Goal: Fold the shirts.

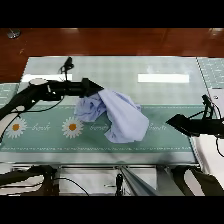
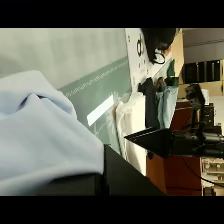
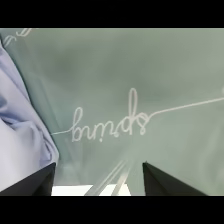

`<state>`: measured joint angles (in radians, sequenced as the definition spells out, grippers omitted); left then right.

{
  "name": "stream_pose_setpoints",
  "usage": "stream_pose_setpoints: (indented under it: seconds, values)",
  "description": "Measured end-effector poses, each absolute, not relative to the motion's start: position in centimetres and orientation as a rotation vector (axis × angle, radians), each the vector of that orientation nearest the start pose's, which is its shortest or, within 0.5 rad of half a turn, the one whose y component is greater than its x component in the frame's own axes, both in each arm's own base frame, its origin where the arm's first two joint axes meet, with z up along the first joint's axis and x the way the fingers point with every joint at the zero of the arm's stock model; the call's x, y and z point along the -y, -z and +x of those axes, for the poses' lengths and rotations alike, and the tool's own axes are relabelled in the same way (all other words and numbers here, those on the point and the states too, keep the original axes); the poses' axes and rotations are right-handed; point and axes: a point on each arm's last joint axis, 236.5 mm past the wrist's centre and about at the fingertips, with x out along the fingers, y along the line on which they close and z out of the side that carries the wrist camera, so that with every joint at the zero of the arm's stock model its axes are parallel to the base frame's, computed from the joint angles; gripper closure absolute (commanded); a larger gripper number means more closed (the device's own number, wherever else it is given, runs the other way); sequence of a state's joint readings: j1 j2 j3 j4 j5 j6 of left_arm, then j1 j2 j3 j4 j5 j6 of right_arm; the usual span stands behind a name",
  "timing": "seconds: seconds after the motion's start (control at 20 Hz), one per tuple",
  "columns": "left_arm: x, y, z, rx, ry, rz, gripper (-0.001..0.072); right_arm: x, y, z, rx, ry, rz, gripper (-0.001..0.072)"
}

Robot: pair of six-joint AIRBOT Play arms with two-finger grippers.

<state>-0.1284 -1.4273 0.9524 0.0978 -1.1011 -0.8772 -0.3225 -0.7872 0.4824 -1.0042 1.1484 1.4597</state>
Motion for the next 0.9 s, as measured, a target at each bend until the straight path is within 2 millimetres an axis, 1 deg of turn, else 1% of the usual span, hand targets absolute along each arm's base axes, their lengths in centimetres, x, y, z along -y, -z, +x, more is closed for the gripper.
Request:
stream_pose_setpoints:
  seconds: [0.1, 0.25, 0.4, 0.6, 0.65, 0.7, 0.75, 0.8, 0.9]
  values:
    - [24.7, -6.6, 38.2, -1.0, 0.939, -0.873, 0.0688, -6.0, 4.8, 24.1, -1.317, -0.125, 0.719, 0.0094]
    - [23.4, -6.7, 38.5, -1.0, 0.928, -0.864, 0.0688, -9.5, 6.1, 24.7, -1.373, -0.221, 0.743, 0.0094]
    - [22.9, -6.7, 38.6, -1.006, 0.922, -0.868, 0.0688, -12.6, 7.4, 25.0, -1.432, -0.286, 0.742, 0.0094]
    - [22.6, -6.7, 38.6, -1.011, 0.918, -0.869, 0.0688, -16.0, 8.5, 25.4, -1.485, -0.349, 0.731, 0.0095]
    - [22.6, -6.6, 38.6, -1.013, 0.916, -0.871, 0.0688, -16.9, 8.7, 25.3, -1.501, -0.367, 0.731, 0.0147]
    - [22.6, -6.6, 38.6, -1.013, 0.916, -0.871, 0.0688, -17.8, 8.8, 25.2, -1.51, -0.385, 0.731, 0.0345]
    - [22.6, -6.6, 38.6, -1.013, 0.916, -0.871, 0.0688, -18.7, 9.0, 25.1, -1.517, -0.406, 0.73, 0.0606]
    - [22.5, -6.6, 38.6, -1.013, 0.916, -0.871, 0.0688, -19.7, 8.9, 25.2, -1.515, -0.436, 0.734, 0.069]
    - [22.6, -6.7, 38.5, -1.015, 0.92, -0.871, 0.0689, -21.2, 7.8, 26.1, -1.478, -0.506, 0.725, 0.0691]
